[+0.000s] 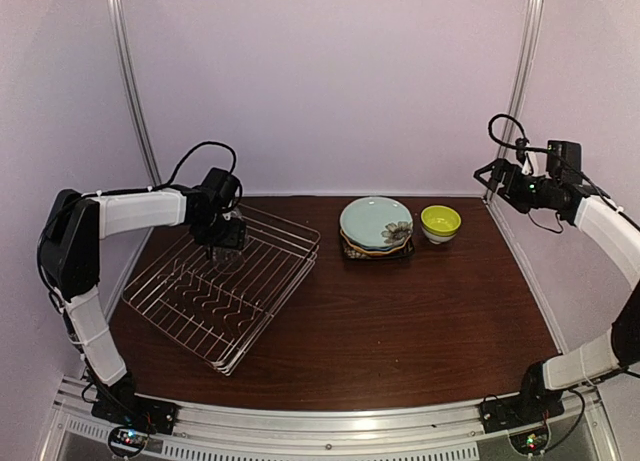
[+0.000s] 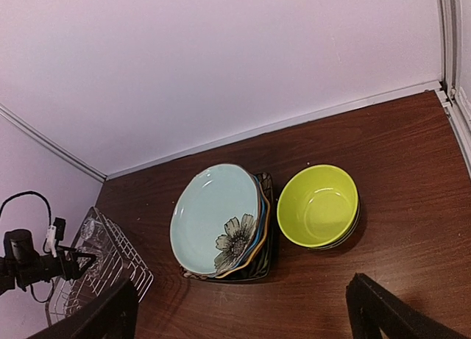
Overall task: Unload the mixed dishes from the dish rack
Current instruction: Grab the cup from the dish rack, then pass from the left arm to the right
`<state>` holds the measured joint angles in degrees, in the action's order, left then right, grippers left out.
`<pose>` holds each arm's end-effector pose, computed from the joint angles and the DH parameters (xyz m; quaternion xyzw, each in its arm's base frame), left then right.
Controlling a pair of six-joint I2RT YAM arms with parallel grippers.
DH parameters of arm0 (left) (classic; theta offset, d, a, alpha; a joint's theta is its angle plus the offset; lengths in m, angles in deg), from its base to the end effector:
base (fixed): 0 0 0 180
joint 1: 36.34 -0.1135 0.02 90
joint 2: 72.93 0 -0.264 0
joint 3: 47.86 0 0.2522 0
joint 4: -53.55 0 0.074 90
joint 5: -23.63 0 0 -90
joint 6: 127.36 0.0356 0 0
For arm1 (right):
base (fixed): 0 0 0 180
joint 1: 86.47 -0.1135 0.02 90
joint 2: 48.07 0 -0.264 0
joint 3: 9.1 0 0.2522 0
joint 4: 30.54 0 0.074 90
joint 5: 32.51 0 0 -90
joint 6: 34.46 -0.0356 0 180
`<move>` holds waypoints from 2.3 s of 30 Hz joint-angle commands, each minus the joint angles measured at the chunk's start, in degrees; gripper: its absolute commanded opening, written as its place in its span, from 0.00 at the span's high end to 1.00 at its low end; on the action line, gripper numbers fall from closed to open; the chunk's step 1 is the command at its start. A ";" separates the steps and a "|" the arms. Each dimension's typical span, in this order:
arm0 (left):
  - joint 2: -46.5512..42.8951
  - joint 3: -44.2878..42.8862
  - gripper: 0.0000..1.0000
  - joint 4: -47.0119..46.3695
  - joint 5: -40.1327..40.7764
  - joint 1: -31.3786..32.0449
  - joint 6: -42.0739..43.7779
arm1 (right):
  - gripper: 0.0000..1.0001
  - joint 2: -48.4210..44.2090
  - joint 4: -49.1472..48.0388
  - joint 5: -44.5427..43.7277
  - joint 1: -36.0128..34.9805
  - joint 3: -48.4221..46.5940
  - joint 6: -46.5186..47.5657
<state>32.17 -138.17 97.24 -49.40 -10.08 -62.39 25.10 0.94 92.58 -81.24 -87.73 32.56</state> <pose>0.3535 -0.1628 0.2119 -0.0299 0.9522 0.0118 0.3036 0.2880 -0.0058 0.3449 0.0422 0.8232 0.3305 0.4596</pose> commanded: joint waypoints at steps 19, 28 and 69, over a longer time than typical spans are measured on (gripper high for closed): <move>-21.44 2.27 0.51 -9.97 -18.75 -0.51 2.20 | 0.00 2.52 -10.12 1.06 -15.82 -1.86 -6.97; -33.03 6.93 0.54 -26.02 -30.23 2.55 2.33 | 0.07 6.07 -23.47 5.63 -27.85 -7.25 -15.51; -32.30 12.09 0.57 -60.91 -38.15 13.26 -13.94 | 0.70 19.63 -40.92 8.85 -51.50 -22.44 -23.42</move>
<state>-0.31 -126.41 42.82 -86.64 2.75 -74.79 44.09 -37.62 99.94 -131.84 -108.16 10.22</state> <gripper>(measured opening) 0.748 0.339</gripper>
